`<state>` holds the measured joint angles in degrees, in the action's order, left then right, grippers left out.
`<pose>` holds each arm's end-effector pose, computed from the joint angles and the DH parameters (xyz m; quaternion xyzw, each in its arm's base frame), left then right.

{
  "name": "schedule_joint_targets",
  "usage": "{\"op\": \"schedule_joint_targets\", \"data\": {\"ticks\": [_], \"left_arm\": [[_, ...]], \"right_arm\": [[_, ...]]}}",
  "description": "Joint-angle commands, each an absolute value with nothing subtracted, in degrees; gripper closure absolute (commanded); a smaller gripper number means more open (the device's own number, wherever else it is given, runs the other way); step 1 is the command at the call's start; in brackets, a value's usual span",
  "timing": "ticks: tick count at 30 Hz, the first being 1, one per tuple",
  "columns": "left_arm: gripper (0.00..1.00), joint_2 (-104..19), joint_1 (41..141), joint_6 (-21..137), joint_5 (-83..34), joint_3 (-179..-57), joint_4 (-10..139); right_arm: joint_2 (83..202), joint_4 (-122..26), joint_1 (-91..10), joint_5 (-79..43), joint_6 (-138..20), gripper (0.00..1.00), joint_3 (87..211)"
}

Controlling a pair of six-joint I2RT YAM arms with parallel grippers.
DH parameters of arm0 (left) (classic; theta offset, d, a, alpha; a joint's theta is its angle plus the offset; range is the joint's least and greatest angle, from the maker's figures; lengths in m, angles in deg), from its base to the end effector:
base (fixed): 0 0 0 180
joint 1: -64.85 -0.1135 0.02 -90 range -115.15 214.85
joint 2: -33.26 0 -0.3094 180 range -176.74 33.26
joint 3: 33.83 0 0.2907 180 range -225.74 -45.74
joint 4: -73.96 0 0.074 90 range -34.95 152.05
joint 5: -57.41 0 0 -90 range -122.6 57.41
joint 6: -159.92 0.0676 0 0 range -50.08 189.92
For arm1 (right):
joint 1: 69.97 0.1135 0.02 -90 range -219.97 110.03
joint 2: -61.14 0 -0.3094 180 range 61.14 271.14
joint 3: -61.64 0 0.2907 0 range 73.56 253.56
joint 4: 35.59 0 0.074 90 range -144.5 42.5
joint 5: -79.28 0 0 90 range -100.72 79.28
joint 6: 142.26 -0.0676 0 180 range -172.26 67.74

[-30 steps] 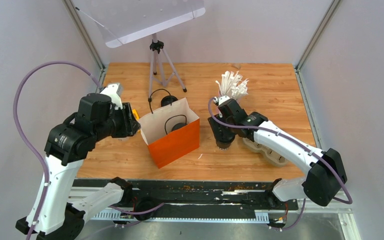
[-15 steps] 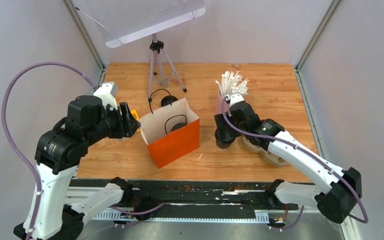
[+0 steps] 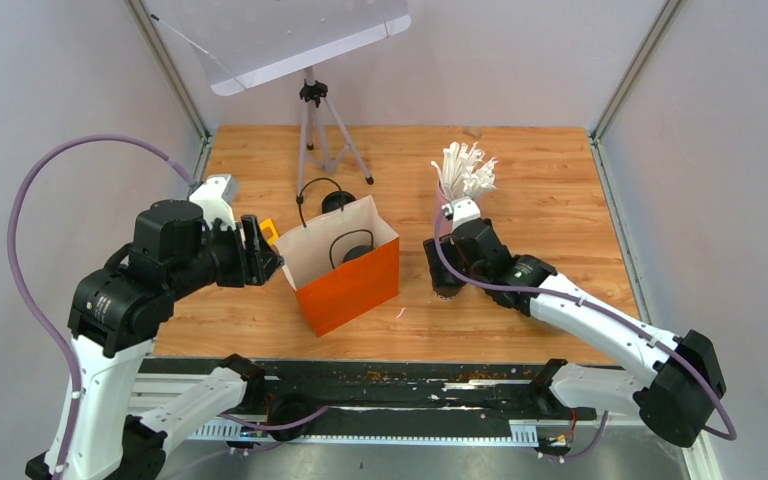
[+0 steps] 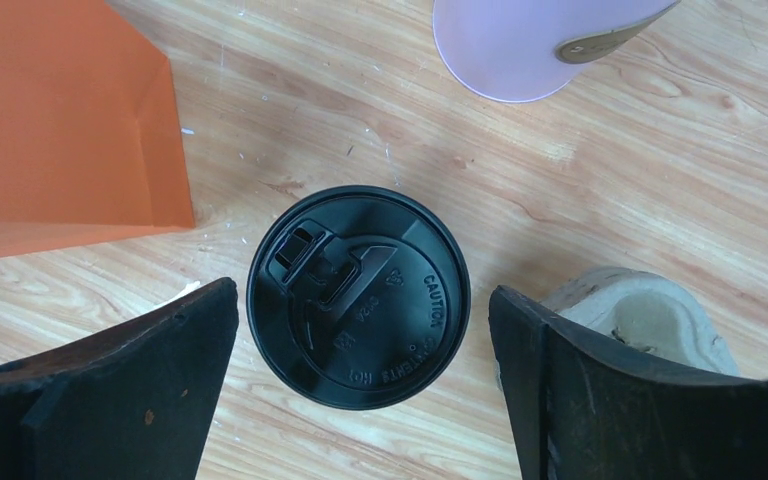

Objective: Pack the takeout coffee

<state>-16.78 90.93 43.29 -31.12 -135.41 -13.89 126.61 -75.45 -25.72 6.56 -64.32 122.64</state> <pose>0.1036 -0.0526 0.4944 0.0015 0.8922 -0.2107 0.3995 0.2149 0.1813 0.2755 -0.1966 0.8916 0.0590 0.4036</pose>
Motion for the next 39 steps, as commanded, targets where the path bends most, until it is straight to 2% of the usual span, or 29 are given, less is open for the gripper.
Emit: {"op": "schedule_joint_targets", "data": {"ticks": [1, 17, 28, 32, 39], "left_arm": [[0.38, -17.7, 90.6, 45.1, -30.3, -137.1, -15.1], [0.38, -18.4, 90.6, 46.7, -31.1, -137.3, -16.1], [0.37, -18.5, 90.6, 46.7, -30.7, -137.4, -16.0], [0.37, -18.7, 90.6, 46.6, -30.6, -137.6, -16.1], [0.37, -18.5, 90.6, 45.9, -30.4, -137.2, -16.3]], "right_arm": [[125.8, -68.3, -25.3, 9.2, -63.6, 0.05, 121.6], [127.6, -68.4, -22.8, 11.3, -65.5, 0.10, 118.8], [127.0, -67.8, -22.8, 10.1, -65.9, 0.19, 117.9], [127.6, -68.0, -22.8, 9.5, -65.9, 0.25, 117.9], [127.9, -70.0, -22.8, 10.0, -65.7, 0.24, 118.2]]}}
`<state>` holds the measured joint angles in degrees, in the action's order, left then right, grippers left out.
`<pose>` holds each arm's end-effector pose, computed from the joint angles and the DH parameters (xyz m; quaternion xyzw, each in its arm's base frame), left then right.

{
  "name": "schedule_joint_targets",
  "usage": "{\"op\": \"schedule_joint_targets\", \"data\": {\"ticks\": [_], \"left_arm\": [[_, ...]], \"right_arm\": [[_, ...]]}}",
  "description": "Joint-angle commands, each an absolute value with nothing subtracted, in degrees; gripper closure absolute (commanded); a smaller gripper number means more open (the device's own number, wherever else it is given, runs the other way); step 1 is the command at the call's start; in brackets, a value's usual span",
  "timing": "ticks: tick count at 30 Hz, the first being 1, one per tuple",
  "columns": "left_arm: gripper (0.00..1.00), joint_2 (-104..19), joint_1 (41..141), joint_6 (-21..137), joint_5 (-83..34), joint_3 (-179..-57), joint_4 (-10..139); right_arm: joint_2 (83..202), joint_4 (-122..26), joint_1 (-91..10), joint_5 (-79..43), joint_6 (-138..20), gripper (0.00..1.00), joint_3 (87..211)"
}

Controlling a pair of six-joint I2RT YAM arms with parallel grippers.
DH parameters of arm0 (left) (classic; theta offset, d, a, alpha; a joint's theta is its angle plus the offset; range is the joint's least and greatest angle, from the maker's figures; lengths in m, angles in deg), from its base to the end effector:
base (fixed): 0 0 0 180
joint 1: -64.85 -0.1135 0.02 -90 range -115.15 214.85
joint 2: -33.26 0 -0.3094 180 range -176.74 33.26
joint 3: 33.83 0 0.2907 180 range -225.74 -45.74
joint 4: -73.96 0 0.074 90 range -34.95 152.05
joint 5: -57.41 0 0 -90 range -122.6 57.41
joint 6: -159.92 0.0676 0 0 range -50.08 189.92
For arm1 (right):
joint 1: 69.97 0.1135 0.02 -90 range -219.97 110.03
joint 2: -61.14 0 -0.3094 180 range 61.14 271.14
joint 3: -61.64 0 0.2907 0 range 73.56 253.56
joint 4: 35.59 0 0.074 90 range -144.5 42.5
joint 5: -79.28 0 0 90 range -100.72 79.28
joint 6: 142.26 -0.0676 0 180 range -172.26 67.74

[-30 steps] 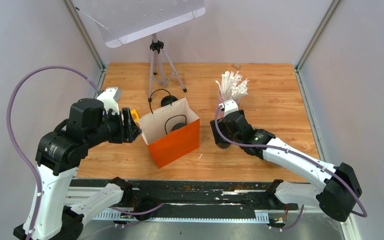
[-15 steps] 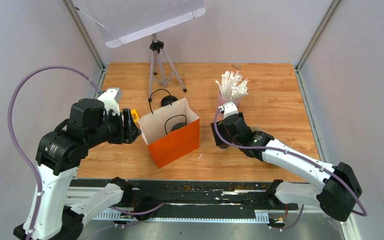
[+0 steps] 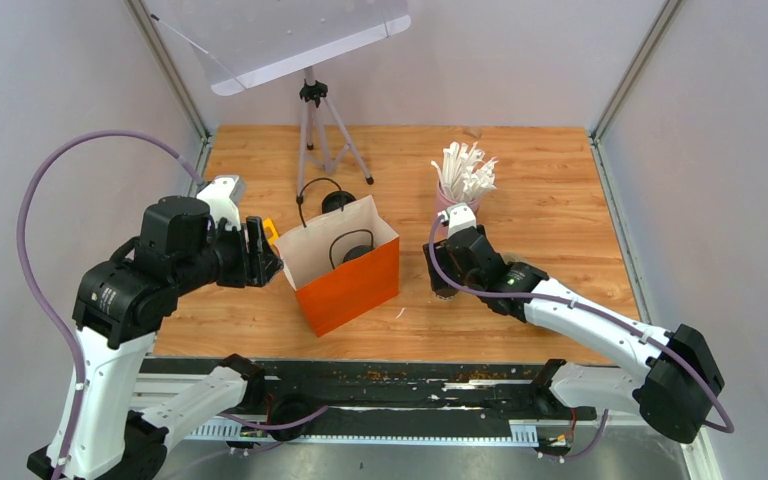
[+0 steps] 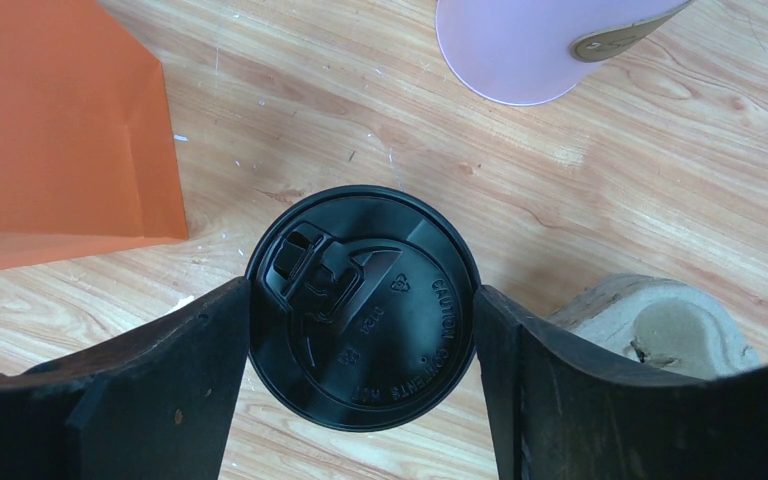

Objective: Pack the takeout coffee

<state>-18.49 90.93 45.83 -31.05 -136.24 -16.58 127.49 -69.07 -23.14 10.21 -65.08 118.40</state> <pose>0.1082 -0.0550 0.4905 0.0214 0.9055 -0.1906 0.3784 0.2110 0.1897 0.2548 -0.1946 0.8838 0.0502 0.4226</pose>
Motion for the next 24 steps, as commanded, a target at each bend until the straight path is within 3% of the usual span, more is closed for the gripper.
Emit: {"op": "schedule_joint_targets", "data": {"ticks": [1, 11, 24], "left_arm": [[0.37, -18.5, 90.6, 45.8, -30.3, -137.2, -16.3], [0.38, -18.5, 90.6, 45.1, -30.4, -137.3, -16.0], [0.40, -17.1, 90.6, 35.9, -34.7, -133.3, -19.5]], "right_arm": [[127.9, -70.4, -22.8, 9.8, -65.8, 0.23, 118.3], [127.9, -71.8, -22.8, 8.7, -65.0, 0.20, 118.8], [127.8, -73.9, -22.8, 6.7, -63.5, 0.27, 121.4]]}}
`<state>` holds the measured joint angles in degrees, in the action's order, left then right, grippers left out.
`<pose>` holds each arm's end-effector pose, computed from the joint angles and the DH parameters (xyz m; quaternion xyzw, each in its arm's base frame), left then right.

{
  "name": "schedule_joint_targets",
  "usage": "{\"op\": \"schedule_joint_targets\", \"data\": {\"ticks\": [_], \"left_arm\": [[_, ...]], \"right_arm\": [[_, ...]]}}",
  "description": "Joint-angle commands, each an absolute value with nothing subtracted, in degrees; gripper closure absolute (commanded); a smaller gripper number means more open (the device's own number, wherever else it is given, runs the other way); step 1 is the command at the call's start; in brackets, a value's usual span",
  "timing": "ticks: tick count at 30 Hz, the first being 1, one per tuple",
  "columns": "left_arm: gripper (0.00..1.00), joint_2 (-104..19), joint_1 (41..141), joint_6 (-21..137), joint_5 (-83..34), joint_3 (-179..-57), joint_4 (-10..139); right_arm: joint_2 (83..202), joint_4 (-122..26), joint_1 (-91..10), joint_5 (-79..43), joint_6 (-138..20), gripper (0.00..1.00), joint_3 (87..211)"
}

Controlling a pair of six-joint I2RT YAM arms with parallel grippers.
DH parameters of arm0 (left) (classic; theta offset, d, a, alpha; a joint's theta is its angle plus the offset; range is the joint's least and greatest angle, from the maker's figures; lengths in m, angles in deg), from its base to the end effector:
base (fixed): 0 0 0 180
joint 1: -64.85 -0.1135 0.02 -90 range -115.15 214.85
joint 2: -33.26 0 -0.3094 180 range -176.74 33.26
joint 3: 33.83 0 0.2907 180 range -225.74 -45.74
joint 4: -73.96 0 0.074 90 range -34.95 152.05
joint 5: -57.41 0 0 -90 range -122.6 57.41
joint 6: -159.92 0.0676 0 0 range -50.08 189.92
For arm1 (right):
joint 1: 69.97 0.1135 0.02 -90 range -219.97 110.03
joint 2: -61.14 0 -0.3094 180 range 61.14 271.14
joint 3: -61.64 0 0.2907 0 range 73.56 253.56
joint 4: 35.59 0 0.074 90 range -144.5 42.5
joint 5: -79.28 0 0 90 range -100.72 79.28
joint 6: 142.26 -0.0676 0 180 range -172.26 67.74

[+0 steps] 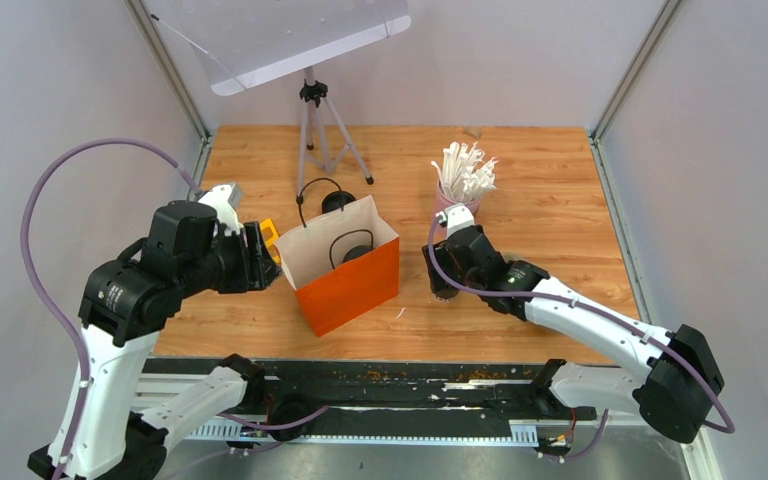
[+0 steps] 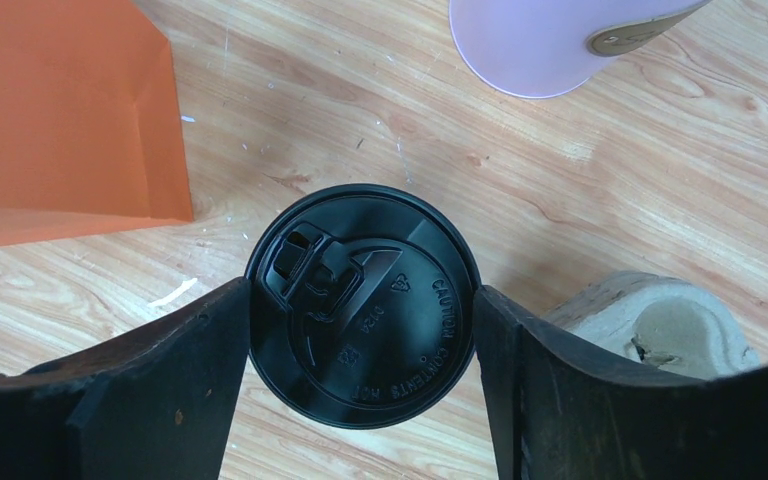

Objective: Pack the takeout coffee

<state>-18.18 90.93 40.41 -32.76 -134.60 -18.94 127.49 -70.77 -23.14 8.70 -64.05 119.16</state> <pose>0.1071 -0.0522 0.4783 -0.0281 0.9186 -0.1826 0.3493 0.2095 0.1904 0.2566 -0.2103 0.8851 0.0531 0.4118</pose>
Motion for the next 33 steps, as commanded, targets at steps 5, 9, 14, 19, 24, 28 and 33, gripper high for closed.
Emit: {"op": "schedule_joint_targets", "data": {"ticks": [5, 9, 14, 19, 24, 28, 33], "left_arm": [[0.39, -16.3, 90.6, 31.9, -35.2, -130.5, -16.1], [0.39, -14.5, 90.7, 28.8, -36.8, -127.0, -12.5], [0.39, -14.3, 90.6, 26.5, -37.2, -123.5, -10.2], [0.39, -15.0, 90.6, 25.2, -37.5, -121.8, -7.5], [0.40, -16.7, 90.6, 24.4, -37.1, -120.4, -5.5], [0.42, -18.2, 90.6, 24.7, -37.8, -119.6, -5.0], [0.52, -20.6, 90.7, 25.5, -36.8, -119.8, -5.5]], "right_arm": [[127.9, -75.7, -22.8, 5.6, -63.2, 0.28, 123.5], [127.8, -77.4, -22.8, 5.6, -62.0, 0.28, 125.3], [127.1, -78.9, -22.8, 6.0, -60.8, 0.28, 126.4], [126.1, -80.0, -22.8, 5.6, -60.5, 0.28, 126.9], [125.5, -80.5, -22.8, 4.5, -60.6, 0.28, 127.3], [124.8, -80.8, -22.8, 4.1, -60.3, 0.28, 127.3], [123.6, -80.9, -22.8, 5.5, -58.2, 0.28, 128.1]]}}
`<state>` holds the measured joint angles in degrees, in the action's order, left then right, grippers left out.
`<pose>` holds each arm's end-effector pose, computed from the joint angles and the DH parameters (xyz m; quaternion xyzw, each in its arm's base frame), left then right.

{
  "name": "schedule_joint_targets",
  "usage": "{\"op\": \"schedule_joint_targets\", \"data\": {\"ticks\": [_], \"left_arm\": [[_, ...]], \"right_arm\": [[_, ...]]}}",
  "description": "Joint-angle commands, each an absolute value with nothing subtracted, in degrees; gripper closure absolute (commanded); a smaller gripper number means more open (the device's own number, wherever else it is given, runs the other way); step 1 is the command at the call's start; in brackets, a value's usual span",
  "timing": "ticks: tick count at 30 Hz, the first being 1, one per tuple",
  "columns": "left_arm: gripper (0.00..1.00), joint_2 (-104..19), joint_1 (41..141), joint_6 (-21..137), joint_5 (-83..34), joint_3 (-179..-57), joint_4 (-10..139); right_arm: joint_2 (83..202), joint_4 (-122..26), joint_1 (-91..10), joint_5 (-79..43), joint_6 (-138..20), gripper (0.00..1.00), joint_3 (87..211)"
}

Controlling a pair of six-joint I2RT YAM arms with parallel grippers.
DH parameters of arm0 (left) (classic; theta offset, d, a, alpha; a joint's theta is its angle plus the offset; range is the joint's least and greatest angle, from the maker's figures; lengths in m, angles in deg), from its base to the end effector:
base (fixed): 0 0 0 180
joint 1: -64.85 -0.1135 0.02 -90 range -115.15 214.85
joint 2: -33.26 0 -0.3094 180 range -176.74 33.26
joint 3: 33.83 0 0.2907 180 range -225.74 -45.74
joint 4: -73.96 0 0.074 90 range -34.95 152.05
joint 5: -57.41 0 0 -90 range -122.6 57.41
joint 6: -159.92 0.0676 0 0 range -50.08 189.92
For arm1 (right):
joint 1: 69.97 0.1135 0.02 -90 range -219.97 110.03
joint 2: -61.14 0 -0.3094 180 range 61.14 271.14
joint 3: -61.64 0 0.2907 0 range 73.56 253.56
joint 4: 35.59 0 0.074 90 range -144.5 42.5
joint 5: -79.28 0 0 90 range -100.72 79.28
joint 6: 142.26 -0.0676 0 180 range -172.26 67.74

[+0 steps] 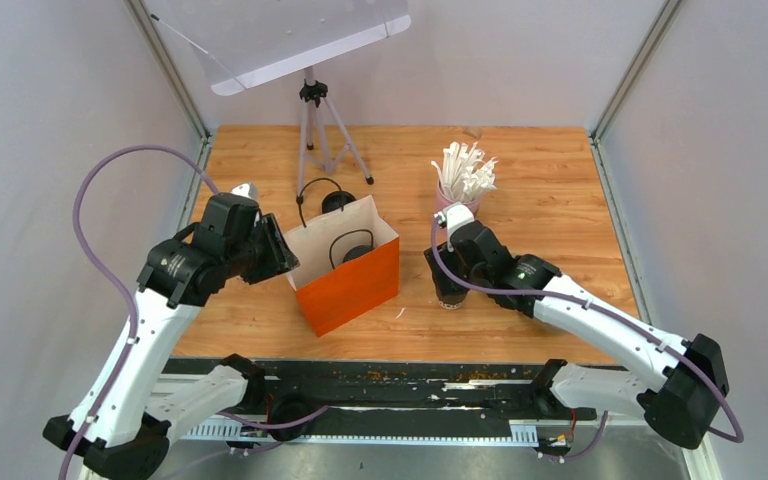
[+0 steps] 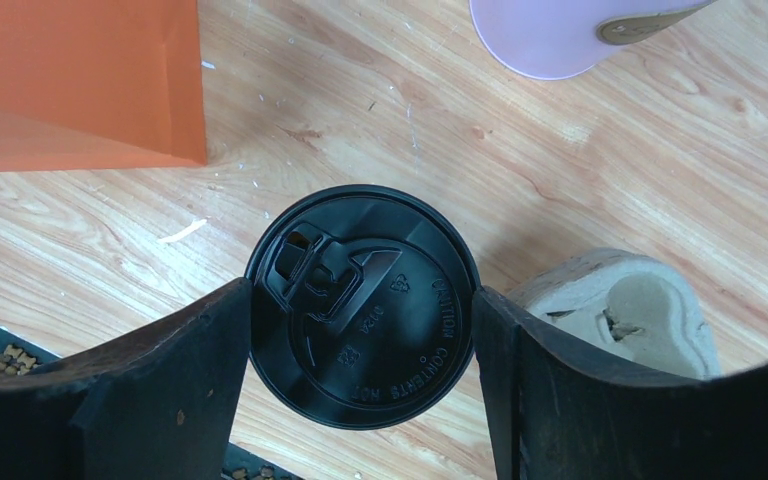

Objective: Pack the takeout coffee

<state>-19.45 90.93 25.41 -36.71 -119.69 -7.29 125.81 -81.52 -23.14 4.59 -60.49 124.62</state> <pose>0.1552 -0.0705 0.4134 -0.1621 0.9192 -0.1791 0.3110 0.1991 0.1862 0.2818 -0.2600 0.8881 0.0554 0.3751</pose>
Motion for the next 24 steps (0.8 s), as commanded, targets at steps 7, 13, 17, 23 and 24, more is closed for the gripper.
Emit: {"op": "schedule_joint_targets", "data": {"ticks": [7, 13, 17, 23, 24], "left_arm": [[0.84, -23.0, 90.7, 30.5, -35.8, -120.8, -7.4], [0.98, -24.2, 90.6, 35.9, -31.5, -122.9, -8.2], [1.00, -23.7, 90.7, 39.6, -27.2, -123.3, -7.6], [1.00, -21.8, 90.7, 41.5, -19.0, -120.7, -3.6], [1.00, -21.5, 90.7, 41.7, -17.7, -120.5, -3.0]], "right_arm": [[126.2, -78.2, -23.1, 7.3, -53.5, 0.28, 133.9], [128.0, -80.4, -23.7, 7.9, -53.4, 0.28, 139.0], [128.0, -81.8, -25.0, 8.6, -52.5, 0.28, 141.3], [127.8, -83.2, -25.6, 9.9, -50.5, 0.28, 142.8], [127.7, -83.6, -25.7, 10.3, -50.5, 0.28, 143.1]]}}
